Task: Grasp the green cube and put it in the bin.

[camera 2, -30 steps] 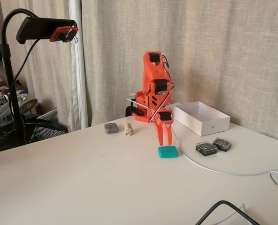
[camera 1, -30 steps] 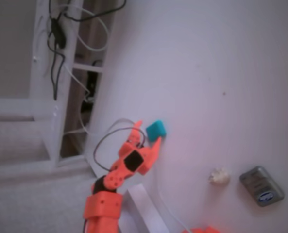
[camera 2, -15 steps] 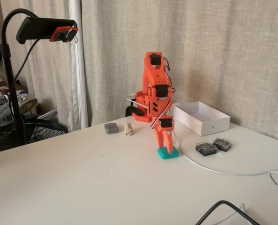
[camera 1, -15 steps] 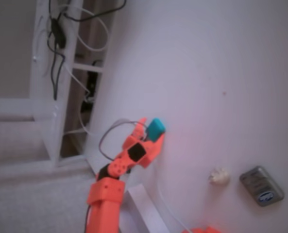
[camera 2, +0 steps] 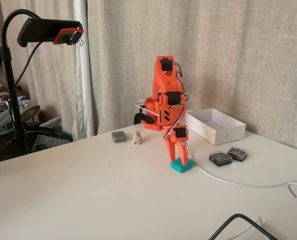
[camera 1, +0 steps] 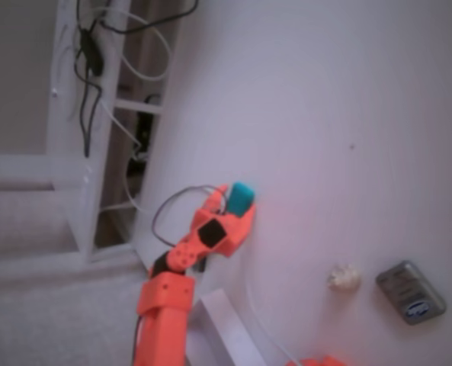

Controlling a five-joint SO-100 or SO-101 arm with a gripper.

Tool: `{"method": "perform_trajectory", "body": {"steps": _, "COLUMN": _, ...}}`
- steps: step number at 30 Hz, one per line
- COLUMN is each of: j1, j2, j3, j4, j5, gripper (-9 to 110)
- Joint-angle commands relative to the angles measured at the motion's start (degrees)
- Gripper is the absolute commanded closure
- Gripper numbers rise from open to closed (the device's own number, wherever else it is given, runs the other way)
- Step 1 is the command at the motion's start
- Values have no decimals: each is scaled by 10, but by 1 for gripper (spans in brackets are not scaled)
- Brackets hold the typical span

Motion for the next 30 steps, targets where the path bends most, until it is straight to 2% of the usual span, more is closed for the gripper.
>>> {"method": "perform_trajectory", "body": {"steps": 1, "j1": -3, "j2": -16, "j3": 6, "j4": 25, "j5": -25, "gripper": 81}}
{"method": "perform_trajectory", "body": {"steps": 9, "j1": 1, "j2": -31, "j3": 4, "j4": 30, "j5": -56, "gripper": 83}}
{"method": "perform_trajectory", "body": {"steps": 16, "j1": 7, "j2": -31, "j3": 8, "j4": 53, "j5": -104, "gripper": 95}}
{"method": "perform_trajectory", "body": {"steps": 25, "j1": 18, "j2": -32, "j3": 2, "j4": 44, "j5": -106, "gripper": 110}}
{"method": "perform_trajectory", "body": {"steps": 30, "j1": 27, "j2": -30, "j3": -7, "j4": 33, "j5": -103, "gripper": 110}}
